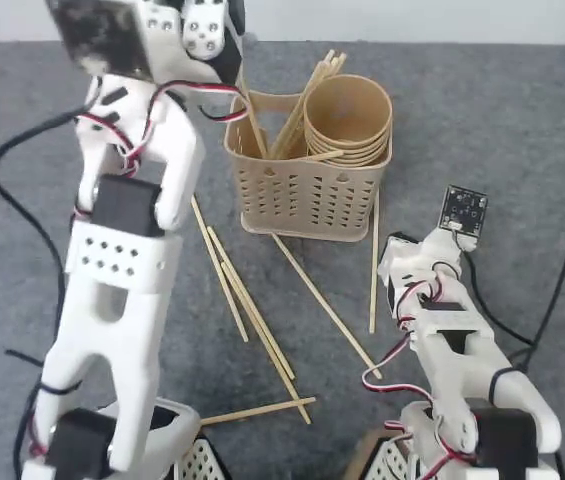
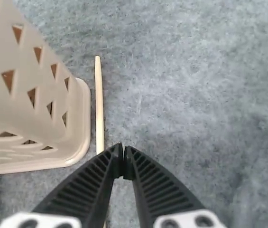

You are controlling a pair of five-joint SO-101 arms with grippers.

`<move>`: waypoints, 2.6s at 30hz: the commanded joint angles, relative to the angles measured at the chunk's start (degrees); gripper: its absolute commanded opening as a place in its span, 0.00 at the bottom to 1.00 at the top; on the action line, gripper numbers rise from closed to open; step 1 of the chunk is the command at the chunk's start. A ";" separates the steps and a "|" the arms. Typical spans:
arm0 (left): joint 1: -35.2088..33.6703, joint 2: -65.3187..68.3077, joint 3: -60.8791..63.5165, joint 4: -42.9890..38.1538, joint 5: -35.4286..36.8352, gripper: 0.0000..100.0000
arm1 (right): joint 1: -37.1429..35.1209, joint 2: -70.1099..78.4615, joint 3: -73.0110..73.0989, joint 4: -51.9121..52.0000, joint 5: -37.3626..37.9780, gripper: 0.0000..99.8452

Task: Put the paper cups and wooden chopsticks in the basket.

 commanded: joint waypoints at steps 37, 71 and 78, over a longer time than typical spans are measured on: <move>-26.64 -14.86 52.00 10.90 13.98 0.10 | -2.51 3.74 -20.66 37.32 3.34 0.12; -26.73 14.07 37.67 9.23 15.21 0.18 | -8.92 19.47 -32.62 42.86 1.85 0.13; -26.90 14.07 37.85 9.23 15.12 0.18 | -2.95 16.75 -32.53 45.14 1.32 0.00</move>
